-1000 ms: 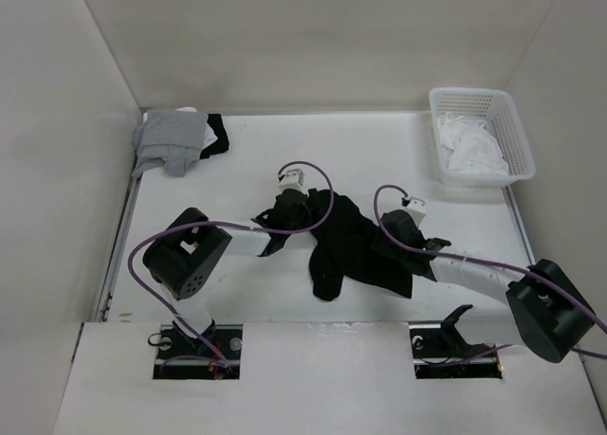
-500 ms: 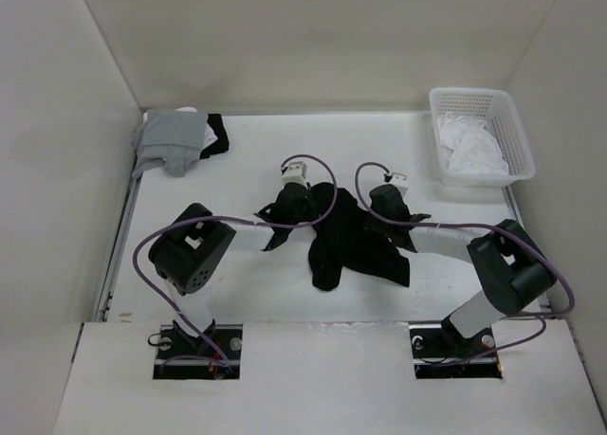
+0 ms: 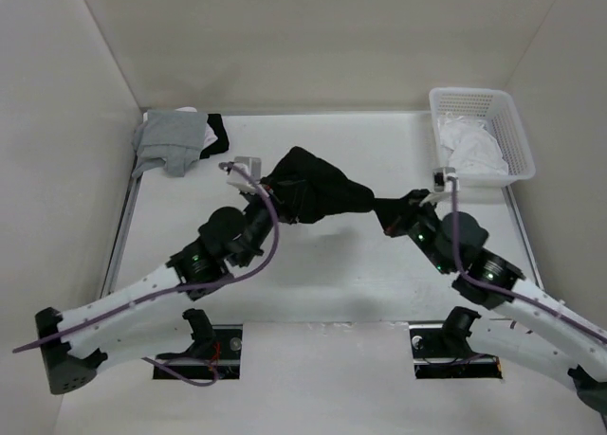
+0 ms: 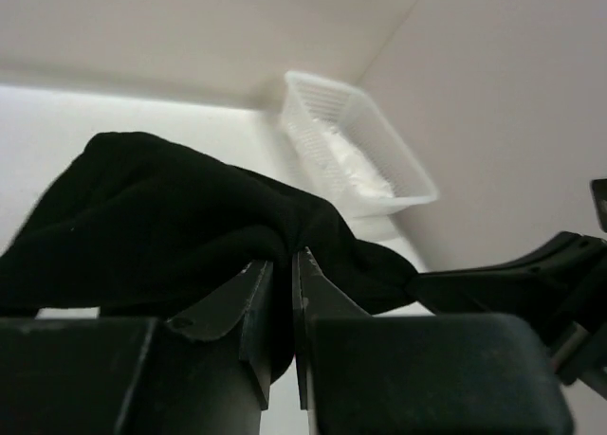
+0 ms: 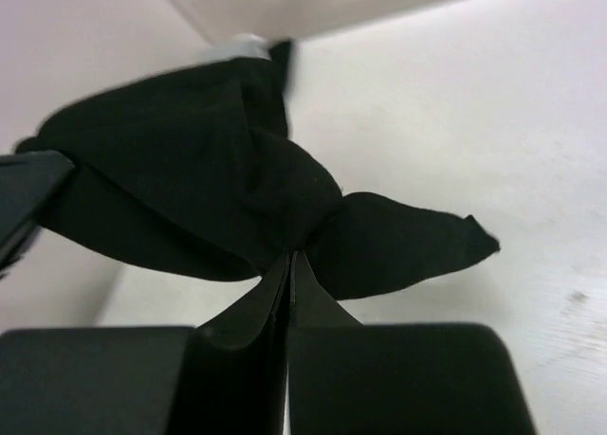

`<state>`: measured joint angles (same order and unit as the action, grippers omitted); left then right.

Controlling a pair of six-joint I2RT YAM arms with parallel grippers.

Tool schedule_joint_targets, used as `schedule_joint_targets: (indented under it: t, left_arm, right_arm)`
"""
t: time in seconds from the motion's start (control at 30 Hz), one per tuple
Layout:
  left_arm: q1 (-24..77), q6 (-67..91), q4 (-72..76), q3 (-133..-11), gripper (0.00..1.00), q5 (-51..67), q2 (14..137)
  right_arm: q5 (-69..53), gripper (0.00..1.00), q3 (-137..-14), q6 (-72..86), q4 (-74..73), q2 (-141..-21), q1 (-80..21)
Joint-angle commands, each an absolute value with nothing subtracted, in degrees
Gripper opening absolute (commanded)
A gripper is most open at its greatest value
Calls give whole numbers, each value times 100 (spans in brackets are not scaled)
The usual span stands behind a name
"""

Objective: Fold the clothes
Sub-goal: Flatten the tank top out

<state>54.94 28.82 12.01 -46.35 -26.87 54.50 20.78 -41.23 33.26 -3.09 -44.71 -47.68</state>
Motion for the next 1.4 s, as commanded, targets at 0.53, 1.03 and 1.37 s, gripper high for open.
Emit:
schedule_joint_targets:
  t: [0.53, 1.03, 1.37]
  left_arm:
    - [5818, 2433, 4, -4115, 16, -3582, 6378]
    - [4337, 3980, -499, -3007, 50, -2550, 6118]
    - [4417, 4483, -19, -2786, 53, -2400, 6722]
  right_arm:
    - [907, 1, -3648, 3762, 94, -6298, -4314]
    - [1607, 50, -2893, 4147, 134, -6243, -4266]
    - [2214, 39, -2504, 5467, -1125, -5896, -4962]
